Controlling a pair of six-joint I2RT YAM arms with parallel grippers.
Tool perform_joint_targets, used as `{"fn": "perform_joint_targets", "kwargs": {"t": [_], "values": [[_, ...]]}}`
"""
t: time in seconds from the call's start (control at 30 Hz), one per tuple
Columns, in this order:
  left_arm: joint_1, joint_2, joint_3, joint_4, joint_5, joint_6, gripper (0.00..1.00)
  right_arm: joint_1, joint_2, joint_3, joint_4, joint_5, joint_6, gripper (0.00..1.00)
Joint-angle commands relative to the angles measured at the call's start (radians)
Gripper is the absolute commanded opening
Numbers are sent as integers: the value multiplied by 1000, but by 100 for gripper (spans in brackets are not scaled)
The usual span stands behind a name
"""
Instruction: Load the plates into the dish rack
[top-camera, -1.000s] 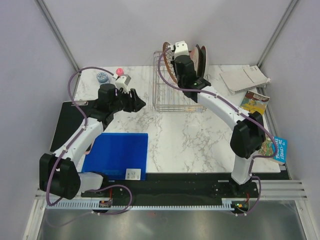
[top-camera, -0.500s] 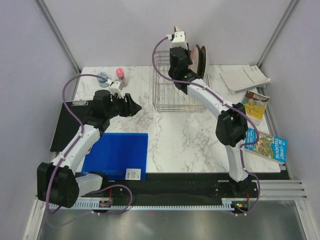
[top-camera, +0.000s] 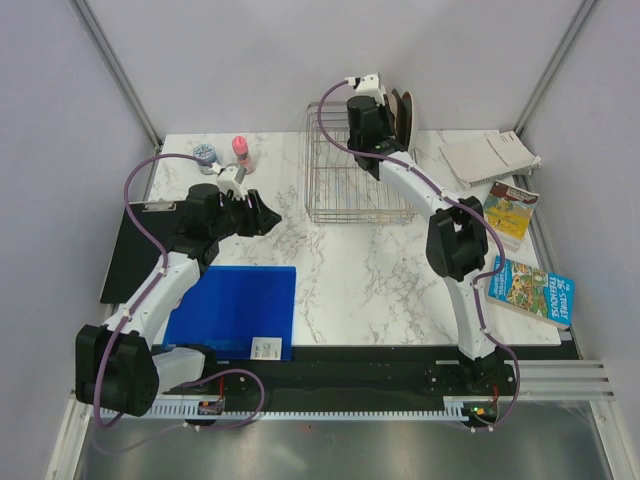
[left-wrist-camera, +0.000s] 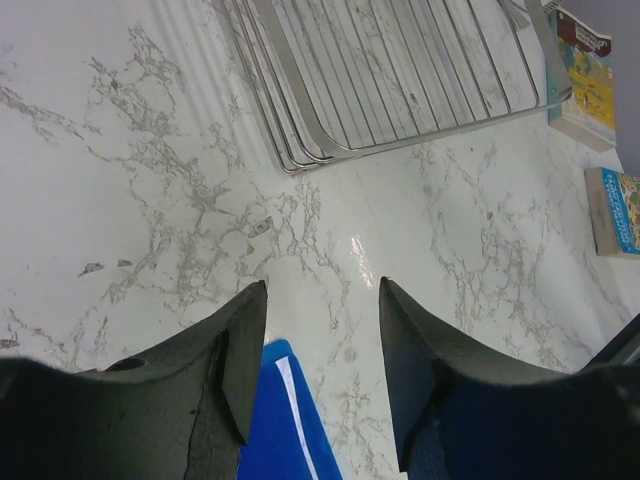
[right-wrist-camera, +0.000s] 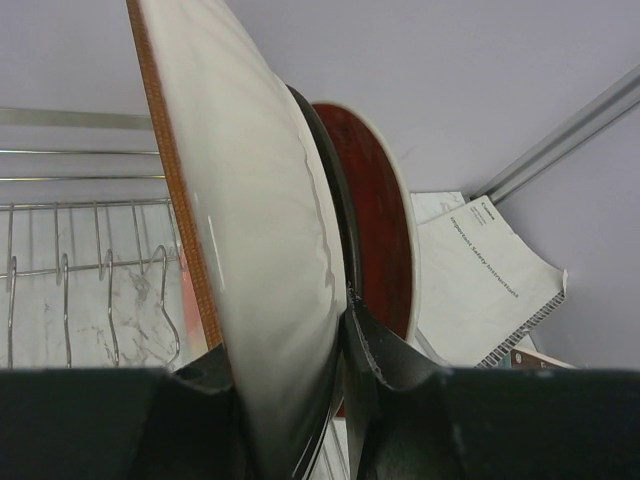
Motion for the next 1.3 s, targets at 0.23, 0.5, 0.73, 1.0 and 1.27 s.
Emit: {"fn": "perform_joint_targets", "kwargs": {"t": [0.23,0.5,0.73,1.0,1.27], "values": [[8,4,-25,57,23,-21,55,-9,-11,59,73,-24,53,0],[13,3,-37,57,17,-17,55,-9,44,73,66,-20,51,0],[14,21,-30,59,21,-18,55,-15,59,88,86,-7,51,0],[14,44,-17,85,32,-28,55,-23,47,96,115,63,65,0],[14,49,-13,85,35,-28,55,-21,42,86,174,117,33,0]]}}
